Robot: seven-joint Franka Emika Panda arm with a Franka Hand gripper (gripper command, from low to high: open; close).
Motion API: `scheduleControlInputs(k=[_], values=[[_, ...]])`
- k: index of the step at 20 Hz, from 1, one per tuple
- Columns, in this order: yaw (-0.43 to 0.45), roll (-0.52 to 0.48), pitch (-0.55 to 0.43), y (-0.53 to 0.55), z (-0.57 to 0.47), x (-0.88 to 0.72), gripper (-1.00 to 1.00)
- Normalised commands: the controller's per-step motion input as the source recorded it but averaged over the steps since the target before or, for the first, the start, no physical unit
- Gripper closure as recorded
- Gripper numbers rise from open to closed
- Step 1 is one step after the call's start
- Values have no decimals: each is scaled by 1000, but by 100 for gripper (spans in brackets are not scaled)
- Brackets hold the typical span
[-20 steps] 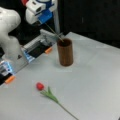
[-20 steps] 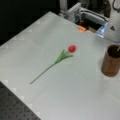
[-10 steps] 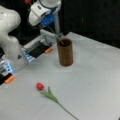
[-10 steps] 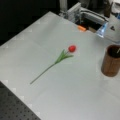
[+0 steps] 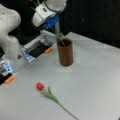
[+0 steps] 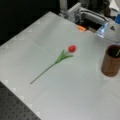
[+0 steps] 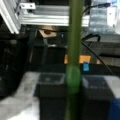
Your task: Flower insertion into a vase
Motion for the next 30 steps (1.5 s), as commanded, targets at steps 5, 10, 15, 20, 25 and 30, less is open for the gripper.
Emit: scheduleControlInputs(k=[5,10,15,20,25,30], values=[[-7,-215,119,-67,-149,526,100],[27,-229,121,-108,-128,550,100],[73,-191,129,-74,-94,559,100],[119,-141,97,-18,-113,533,100],[120,-105,43,-21,-107,447,100],[110,-97,28,-40,-112,411,100]])
